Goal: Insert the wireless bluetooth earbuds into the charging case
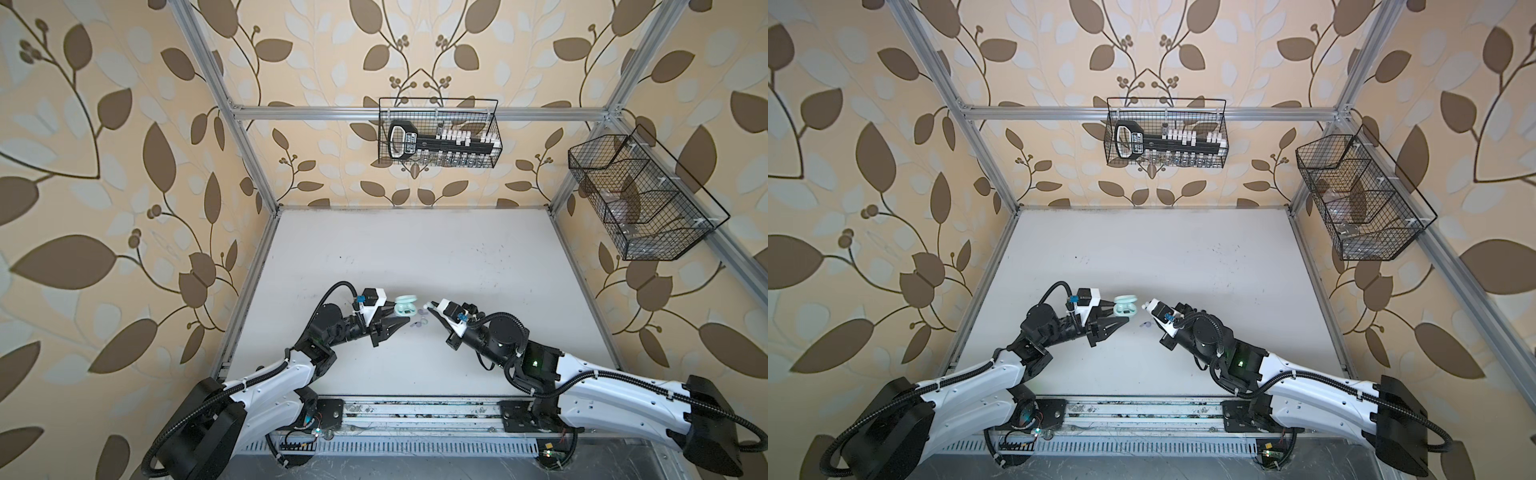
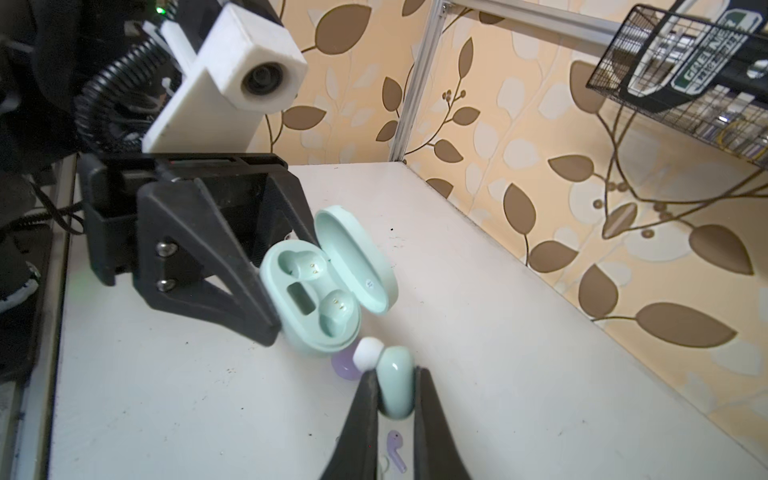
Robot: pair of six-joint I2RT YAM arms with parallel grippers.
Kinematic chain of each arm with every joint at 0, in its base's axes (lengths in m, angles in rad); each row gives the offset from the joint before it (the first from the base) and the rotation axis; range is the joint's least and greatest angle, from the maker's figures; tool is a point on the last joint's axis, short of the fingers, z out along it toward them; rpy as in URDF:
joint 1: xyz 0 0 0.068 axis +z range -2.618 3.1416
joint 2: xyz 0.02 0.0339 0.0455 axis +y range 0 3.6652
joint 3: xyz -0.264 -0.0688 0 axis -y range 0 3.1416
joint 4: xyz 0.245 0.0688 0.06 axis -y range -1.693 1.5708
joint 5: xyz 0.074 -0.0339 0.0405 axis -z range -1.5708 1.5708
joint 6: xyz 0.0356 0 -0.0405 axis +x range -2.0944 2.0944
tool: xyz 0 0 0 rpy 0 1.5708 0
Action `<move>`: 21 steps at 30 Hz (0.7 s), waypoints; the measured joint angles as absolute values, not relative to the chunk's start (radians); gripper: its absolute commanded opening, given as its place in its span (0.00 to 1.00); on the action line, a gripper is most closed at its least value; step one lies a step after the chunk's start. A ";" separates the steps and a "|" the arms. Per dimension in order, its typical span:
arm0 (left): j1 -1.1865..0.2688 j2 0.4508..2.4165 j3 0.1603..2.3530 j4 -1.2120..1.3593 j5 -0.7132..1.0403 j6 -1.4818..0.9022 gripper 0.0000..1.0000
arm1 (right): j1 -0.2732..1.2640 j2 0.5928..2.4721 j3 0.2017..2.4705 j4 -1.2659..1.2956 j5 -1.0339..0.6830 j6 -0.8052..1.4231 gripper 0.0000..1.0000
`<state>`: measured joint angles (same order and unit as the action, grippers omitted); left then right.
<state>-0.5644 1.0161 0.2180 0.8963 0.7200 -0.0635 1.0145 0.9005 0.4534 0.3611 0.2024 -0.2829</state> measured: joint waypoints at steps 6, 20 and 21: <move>-0.569 1.087 0.261 0.918 0.850 -0.065 0.00 | 0.970 0.884 0.443 0.402 0.056 -0.415 0.00; -0.590 1.175 0.326 0.949 1.027 -0.093 0.00 | 1.122 0.771 0.239 0.591 0.033 -0.735 0.00; -0.591 1.176 0.326 0.948 1.037 -0.093 0.00 | 1.122 0.767 0.239 0.594 0.033 -0.741 0.00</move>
